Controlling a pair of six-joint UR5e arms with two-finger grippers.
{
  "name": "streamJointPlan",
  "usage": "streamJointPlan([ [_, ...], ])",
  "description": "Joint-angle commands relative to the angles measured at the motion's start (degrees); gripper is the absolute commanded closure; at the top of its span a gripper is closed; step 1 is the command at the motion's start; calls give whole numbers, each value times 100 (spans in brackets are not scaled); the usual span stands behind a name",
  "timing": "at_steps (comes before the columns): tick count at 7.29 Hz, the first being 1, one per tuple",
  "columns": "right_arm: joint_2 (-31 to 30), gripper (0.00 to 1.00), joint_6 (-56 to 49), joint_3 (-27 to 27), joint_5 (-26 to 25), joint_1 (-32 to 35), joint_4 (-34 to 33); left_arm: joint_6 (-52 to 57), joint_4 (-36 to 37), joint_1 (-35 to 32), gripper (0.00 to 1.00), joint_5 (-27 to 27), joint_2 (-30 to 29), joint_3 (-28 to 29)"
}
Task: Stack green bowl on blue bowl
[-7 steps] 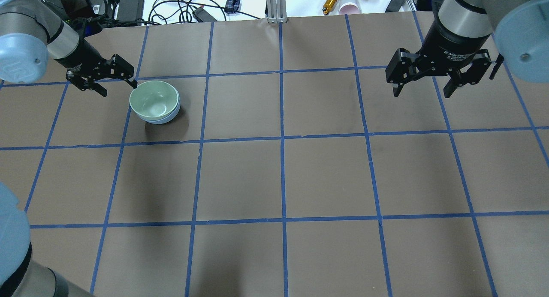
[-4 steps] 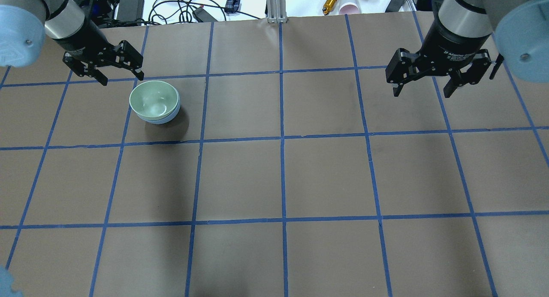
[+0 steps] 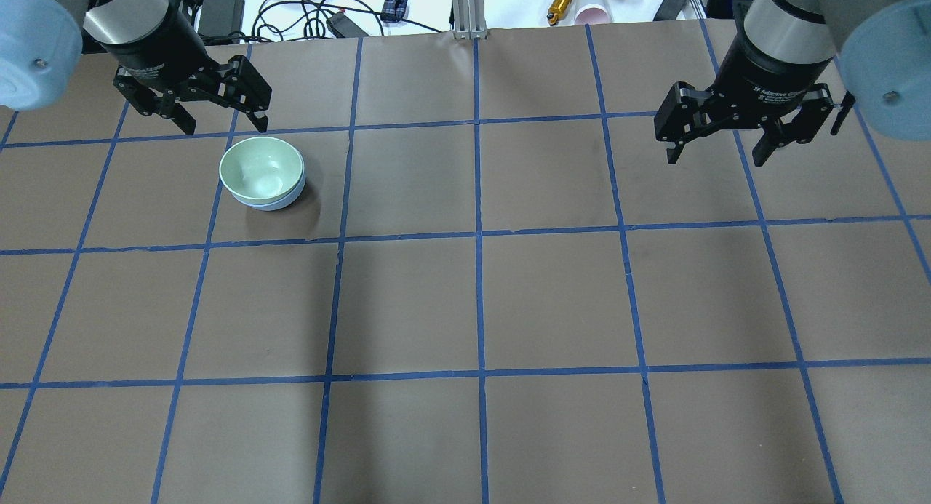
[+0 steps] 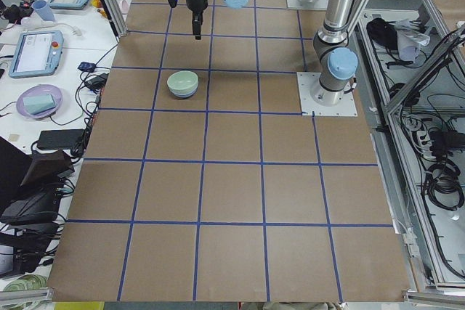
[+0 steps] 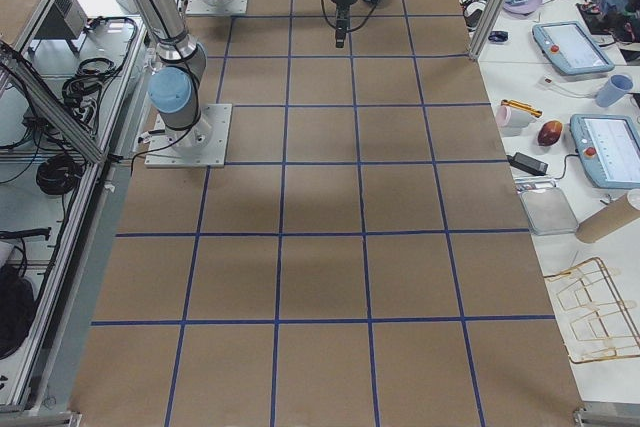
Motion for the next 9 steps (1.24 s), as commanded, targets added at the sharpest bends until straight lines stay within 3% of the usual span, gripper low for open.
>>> streamJointPlan([
  [1,0,0,0,0,0,0,0,-297,-195,-149,0,1,284,12],
  [9,0,0,0,0,0,0,0,-51,-195,-43,0,-17,355,73],
])
